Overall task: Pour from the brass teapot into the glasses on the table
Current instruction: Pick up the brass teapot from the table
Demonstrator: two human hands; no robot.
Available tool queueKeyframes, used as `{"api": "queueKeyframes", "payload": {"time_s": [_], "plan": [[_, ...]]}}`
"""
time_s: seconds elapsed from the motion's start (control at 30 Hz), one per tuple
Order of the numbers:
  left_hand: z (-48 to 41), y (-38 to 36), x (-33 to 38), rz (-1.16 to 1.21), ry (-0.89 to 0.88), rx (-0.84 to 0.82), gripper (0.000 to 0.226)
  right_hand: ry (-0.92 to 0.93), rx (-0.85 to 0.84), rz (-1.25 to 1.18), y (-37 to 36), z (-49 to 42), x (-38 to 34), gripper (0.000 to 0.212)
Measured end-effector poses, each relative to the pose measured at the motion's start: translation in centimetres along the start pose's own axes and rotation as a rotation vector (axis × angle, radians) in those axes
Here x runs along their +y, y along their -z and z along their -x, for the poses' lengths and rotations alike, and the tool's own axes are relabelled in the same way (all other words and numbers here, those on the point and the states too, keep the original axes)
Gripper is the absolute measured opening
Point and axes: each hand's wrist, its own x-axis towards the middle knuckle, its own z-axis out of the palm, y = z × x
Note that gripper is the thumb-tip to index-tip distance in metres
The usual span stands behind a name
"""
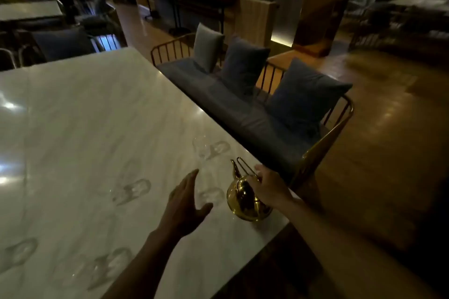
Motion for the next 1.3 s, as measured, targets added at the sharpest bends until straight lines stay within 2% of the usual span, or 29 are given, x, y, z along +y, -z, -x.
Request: {"api": "queueKeyframes", "payload": {"time_s": [0.1, 0.17, 0.27, 0.37, 0.63, 0.83, 1.03, 1.17, 1.3], "plan": [[-0.9, -2.5, 0.5, 0.075, 0.041, -0.041, 0.097, -0.018, 0.024, -0.13, -0.2, -2.0, 0.6, 0.041], [-1.4, -3.9, 0.8, 0.092, 0.072, -0.076, 0.097, -0.067, -0.04, -0.239, -0.3, -2.9, 0.8, 0.035], [-2.0, -5.3, 1.0, 0.1, 0.087, -0.112, 0.097, -0.117, -0.131, -0.361, -0.2, -3.5, 0.8, 0.036], [-2.6, -6.5, 1.4, 0.11, 0.091, -0.147, 0.096, -0.101, -0.121, -0.404, -0.5, -3.9, 0.7, 0.031], [-3.8, -7.4, 2.9, 0.146, 0.02, -0.278, 0.09, -0.002, 0.033, -0.375, 0.0, -3.6, -0.2, 0.023], [-4.9, -6.1, 3.0, 0.24, -0.062, -0.27, 0.099, 0.105, 0.09, -0.306, 2.7, -3.9, -3.8, 0.015], [-6.2, -4.4, 2.7, 0.29, -0.134, -0.219, 0.107, 0.228, 0.133, -0.181, 4.5, -4.4, -7.5, 0.042], [-7.5, -4.0, 2.3, 0.332, -0.13, -0.172, 0.11, 0.293, 0.136, -0.118, 4.9, -5.9, -9.2, 0.043], [-9.5, -4.6, 1.9, 0.394, -0.07, -0.163, 0.113, 0.365, 0.055, -0.076, 5.0, -8.3, -10.1, 0.044]]}}
